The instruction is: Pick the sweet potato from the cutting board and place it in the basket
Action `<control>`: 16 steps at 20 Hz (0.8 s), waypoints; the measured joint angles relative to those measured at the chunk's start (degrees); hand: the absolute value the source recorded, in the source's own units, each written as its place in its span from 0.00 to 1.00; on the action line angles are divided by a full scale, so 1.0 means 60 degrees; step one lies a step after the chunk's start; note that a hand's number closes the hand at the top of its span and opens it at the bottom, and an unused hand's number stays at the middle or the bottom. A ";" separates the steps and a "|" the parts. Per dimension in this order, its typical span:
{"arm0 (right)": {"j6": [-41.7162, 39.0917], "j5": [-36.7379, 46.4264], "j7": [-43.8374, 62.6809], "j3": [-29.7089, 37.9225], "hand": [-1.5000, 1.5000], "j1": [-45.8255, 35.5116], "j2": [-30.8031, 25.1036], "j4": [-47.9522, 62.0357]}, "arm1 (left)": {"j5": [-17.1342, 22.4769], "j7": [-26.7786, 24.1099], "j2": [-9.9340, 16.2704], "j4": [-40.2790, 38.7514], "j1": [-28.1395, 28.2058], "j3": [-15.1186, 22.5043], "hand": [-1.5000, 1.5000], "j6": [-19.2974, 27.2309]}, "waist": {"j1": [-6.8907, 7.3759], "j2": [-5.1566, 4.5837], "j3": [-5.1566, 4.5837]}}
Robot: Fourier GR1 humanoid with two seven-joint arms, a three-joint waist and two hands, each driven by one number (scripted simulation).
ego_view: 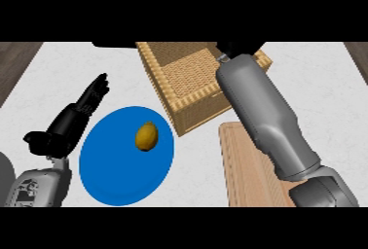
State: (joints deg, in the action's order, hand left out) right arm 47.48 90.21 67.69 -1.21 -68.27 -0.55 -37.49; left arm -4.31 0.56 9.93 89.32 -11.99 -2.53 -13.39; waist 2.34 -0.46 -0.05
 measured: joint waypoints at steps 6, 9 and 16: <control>0.0557 0.0226 -0.0008 0.0283 0.00 -0.0113 0.0017 0.0260 | 0.0056 -0.0048 0.0077 0.0048 0.0158 -0.0082 0.50 -0.0093 | -0.0010 0.0004 0.0003; 0.0938 0.0215 -0.0089 0.0412 0.00 -0.0324 0.0021 0.0338 | 0.0036 -0.0083 0.0052 -0.0150 -0.0046 -0.0101 0.50 -0.0071 | -0.0003 -0.0015 0.0002; 0.1767 -0.0097 -0.0230 0.1030 0.00 -0.0209 0.0038 -0.0612 | 0.0066 -0.0004 0.0057 -0.0011 0.0129 -0.0192 0.50 -0.0020 | -0.0168 0.0083 0.0005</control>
State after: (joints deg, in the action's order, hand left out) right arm 58.09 89.63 66.31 4.97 -69.53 -0.33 -41.16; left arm -3.91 0.54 10.28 89.25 -11.22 -3.68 -13.51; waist 1.33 0.04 -0.02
